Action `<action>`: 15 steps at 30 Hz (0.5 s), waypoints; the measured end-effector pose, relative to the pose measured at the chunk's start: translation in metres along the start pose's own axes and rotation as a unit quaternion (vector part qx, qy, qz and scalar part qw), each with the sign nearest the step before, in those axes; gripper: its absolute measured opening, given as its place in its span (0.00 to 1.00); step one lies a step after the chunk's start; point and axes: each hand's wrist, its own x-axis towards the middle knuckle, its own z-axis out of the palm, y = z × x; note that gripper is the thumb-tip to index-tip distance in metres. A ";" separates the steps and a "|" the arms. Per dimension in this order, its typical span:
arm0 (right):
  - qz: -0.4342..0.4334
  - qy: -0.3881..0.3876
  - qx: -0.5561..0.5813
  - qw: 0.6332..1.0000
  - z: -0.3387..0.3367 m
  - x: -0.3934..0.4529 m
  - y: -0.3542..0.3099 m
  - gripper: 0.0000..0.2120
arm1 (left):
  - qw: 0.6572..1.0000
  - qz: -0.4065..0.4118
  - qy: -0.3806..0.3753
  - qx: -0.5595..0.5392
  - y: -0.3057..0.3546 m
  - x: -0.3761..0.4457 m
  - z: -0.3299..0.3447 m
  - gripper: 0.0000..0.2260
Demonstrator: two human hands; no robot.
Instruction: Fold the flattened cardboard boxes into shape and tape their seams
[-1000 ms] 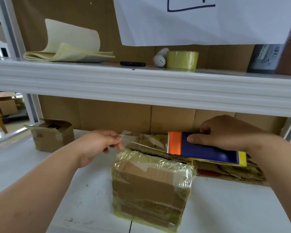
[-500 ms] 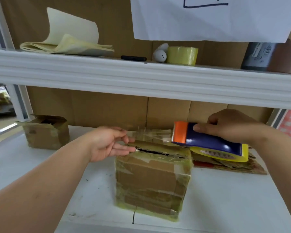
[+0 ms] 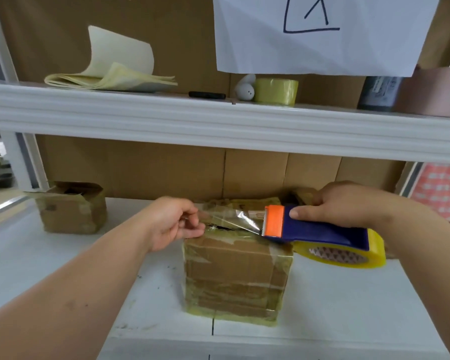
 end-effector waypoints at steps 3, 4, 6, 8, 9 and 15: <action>0.000 -0.010 -0.004 1.000 -0.001 0.001 0.000 0.29 | 0.998 0.027 0.015 0.051 -0.003 0.000 0.003 0.18; -0.002 -0.014 -0.010 1.000 -0.002 0.002 -0.001 0.29 | 0.995 0.033 0.023 0.086 -0.004 0.000 0.002 0.17; -0.006 -0.020 -0.023 1.000 -0.005 0.003 -0.003 0.30 | 0.989 0.037 0.030 0.143 -0.004 -0.001 -0.001 0.14; -0.011 -0.022 -0.030 0.999 -0.008 0.005 -0.005 0.31 | 0.990 0.035 0.023 0.135 -0.007 0.000 -0.005 0.13; -0.013 -0.020 -0.030 0.999 -0.009 0.007 -0.007 0.32 | 0.991 0.039 0.027 0.122 -0.009 0.000 -0.006 0.13; -0.025 -0.019 -0.005 0.999 -0.014 0.017 -0.017 0.29 | 0.996 0.040 0.079 0.031 -0.019 0.000 -0.011 0.16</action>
